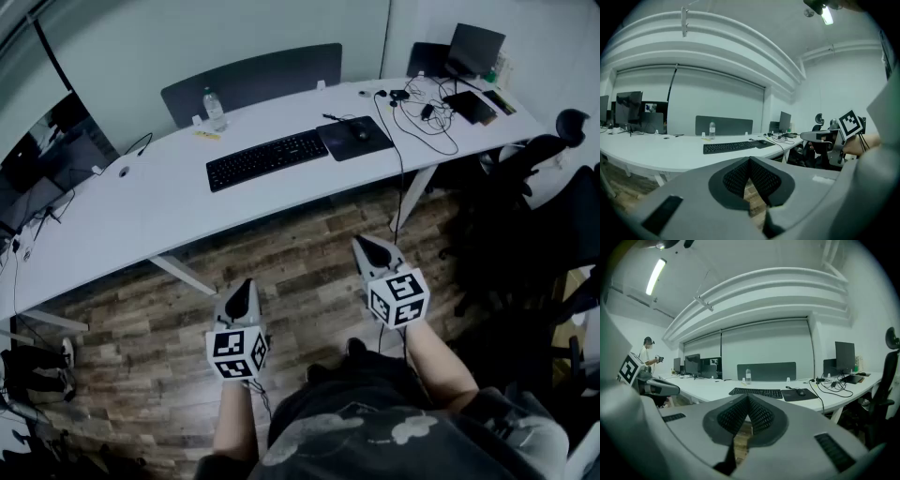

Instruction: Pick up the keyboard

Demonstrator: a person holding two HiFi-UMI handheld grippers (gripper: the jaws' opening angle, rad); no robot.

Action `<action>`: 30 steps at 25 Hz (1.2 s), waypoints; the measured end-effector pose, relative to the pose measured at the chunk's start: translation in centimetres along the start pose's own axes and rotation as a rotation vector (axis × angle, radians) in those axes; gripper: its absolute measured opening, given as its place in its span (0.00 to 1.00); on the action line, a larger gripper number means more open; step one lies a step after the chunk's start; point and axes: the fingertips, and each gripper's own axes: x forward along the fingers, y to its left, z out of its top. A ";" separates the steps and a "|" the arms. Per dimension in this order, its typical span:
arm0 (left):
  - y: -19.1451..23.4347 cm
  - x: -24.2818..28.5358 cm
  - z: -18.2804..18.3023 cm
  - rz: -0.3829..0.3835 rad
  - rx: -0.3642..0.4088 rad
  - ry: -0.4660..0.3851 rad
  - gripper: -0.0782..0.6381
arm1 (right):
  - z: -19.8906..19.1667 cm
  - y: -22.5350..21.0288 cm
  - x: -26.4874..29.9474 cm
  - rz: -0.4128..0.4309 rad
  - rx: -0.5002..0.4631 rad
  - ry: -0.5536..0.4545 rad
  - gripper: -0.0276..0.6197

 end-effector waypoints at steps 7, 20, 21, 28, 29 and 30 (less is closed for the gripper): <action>0.7 -0.2 0.3 -0.021 -0.031 -0.011 0.11 | 0.4 1.2 0.7 -0.001 -0.011 0.005 0.04; 0.7 -0.2 -3.1 -0.085 -0.027 0.042 0.11 | -3.4 1.7 0.2 0.030 0.054 0.043 0.04; 0.8 0.1 -3.3 -0.089 -0.025 0.047 0.11 | -3.9 1.5 0.5 0.035 0.054 0.057 0.04; 2.1 3.5 -2.8 -0.067 -0.019 0.065 0.11 | -4.9 -1.1 5.0 0.040 0.117 0.067 0.05; 2.4 4.1 -2.6 -0.060 -0.018 0.064 0.11 | -4.8 -1.5 6.1 0.048 0.125 0.062 0.05; 2.7 4.9 -2.2 -0.054 -0.017 0.061 0.11 | -4.8 -2.0 7.3 0.055 0.133 0.060 0.05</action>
